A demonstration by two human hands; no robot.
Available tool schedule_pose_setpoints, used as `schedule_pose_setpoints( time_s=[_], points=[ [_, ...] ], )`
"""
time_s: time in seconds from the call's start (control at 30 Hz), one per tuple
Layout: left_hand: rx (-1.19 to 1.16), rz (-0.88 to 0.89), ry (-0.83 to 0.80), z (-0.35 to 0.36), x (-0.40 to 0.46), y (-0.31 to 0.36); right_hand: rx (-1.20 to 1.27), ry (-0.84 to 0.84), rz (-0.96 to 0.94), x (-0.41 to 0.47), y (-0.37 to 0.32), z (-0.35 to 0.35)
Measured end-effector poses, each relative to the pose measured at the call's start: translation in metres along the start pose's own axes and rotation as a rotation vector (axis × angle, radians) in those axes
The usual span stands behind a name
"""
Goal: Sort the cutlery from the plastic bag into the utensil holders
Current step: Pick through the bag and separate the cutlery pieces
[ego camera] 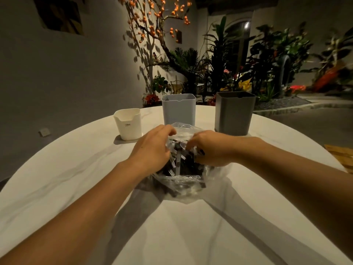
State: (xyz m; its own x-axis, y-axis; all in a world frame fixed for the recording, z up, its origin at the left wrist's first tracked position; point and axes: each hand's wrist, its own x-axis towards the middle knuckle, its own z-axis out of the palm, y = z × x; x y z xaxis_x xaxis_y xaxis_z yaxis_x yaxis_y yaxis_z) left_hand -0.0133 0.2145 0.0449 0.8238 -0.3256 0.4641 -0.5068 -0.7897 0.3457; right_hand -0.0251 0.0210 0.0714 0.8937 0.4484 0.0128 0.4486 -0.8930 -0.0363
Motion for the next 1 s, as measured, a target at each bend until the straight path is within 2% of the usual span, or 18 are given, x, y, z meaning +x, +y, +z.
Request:
schedule_pose_setpoints(
  time_s=[0.1, 0.17, 0.27, 0.33, 0.47, 0.57, 0.67, 0.8, 0.93, 1.0],
  points=[
    [0.008, -0.026, -0.008, 0.01, -0.001, -0.002, 0.061, 0.103, -0.085, 0.002, -0.009, 0.013],
    [0.053, -0.008, -0.019, 0.016, -0.005, -0.003, -0.004, 0.128, -0.141, 0.003, -0.017, 0.027],
    [0.198, 0.074, -0.032, 0.02, -0.01, -0.008, -0.116, 0.257, -0.092, -0.004, -0.021, 0.045],
    [0.226, 0.066, 0.038, 0.017, -0.011, -0.011, -0.093, 0.333, -0.1, -0.01, -0.018, 0.046],
    [0.052, 0.008, 0.101, 0.015, -0.011, -0.018, 0.144, 0.248, -0.157, -0.018, -0.005, 0.037],
    [-0.005, 0.032, 0.14, 0.018, -0.015, -0.019, 0.099, 0.277, -0.179, -0.024, 0.002, 0.036],
    [-0.009, 0.067, 0.151, 0.023, -0.019, -0.016, 0.08, 0.211, -0.212, -0.028, -0.002, 0.035],
    [-0.004, 0.111, 0.078, 0.027, -0.024, -0.016, 0.156, 0.146, -0.216, -0.033, -0.005, 0.034],
    [0.001, 0.106, 0.038, 0.028, -0.027, -0.012, 0.03, 0.269, -0.052, -0.033, 0.002, 0.041],
    [-0.008, 0.1, 0.034, 0.026, -0.028, -0.011, 0.014, 0.302, -0.041, -0.032, 0.005, 0.042]
  ],
)
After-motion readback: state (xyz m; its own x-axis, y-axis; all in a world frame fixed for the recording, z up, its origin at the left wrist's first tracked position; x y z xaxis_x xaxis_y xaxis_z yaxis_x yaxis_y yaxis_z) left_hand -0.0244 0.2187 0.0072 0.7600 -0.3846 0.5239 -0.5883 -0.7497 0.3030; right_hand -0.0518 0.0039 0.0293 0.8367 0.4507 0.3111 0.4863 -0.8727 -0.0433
